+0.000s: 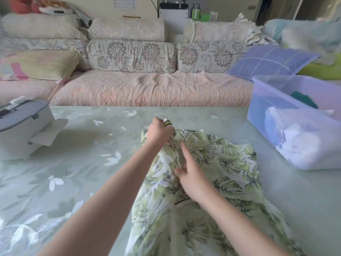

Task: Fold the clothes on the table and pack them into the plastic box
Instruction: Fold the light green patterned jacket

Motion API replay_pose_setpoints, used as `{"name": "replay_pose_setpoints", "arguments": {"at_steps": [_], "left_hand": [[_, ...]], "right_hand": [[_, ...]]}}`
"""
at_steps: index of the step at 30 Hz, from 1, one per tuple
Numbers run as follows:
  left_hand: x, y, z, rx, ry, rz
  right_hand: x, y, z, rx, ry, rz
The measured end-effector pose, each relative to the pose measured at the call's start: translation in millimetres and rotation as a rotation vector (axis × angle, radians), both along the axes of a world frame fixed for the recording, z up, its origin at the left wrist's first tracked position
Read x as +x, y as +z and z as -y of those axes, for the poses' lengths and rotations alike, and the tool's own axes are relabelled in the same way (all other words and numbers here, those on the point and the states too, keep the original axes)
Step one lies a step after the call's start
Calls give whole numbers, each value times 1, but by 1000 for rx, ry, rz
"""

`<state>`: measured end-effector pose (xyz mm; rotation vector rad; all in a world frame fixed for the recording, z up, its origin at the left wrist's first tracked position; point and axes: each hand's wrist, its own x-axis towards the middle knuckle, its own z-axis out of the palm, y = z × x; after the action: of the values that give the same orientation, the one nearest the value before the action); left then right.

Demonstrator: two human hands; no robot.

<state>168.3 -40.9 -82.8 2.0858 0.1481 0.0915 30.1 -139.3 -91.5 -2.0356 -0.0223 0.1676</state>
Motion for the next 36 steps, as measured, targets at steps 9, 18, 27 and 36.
{"name": "replay_pose_setpoints", "arguments": {"at_steps": [9, 18, 27, 36], "left_hand": [[13, -36, 55, 370, -33, -62], [17, -60, 50, 129, -117, -108], [-43, -79, 10, 817, -612, 162], [-92, -38, -10, 541, -335, 188]], "right_hand": [[11, -20, 45, -226, 11, -85], [2, -41, 51, -910, 76, 258], [11, -53, 59, -955, 257, 233], [6, -24, 61, -678, 136, 253]]}}
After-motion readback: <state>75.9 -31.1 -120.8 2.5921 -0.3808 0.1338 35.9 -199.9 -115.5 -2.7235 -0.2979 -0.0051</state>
